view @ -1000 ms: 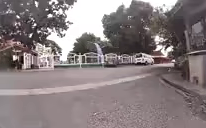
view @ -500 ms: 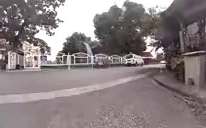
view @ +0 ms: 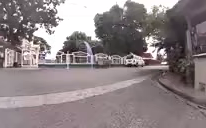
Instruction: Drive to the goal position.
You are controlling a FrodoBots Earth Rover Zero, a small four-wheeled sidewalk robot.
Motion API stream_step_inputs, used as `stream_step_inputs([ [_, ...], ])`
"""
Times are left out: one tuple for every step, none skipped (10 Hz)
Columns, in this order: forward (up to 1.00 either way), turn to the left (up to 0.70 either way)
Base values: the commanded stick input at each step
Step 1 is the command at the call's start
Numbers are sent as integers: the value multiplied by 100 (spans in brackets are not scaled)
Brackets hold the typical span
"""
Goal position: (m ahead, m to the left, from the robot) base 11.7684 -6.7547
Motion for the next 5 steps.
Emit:
stream_step_inputs([
  [70,0],
  [70,0],
  [70,0],
  [70,0],
  [70,-19],
])
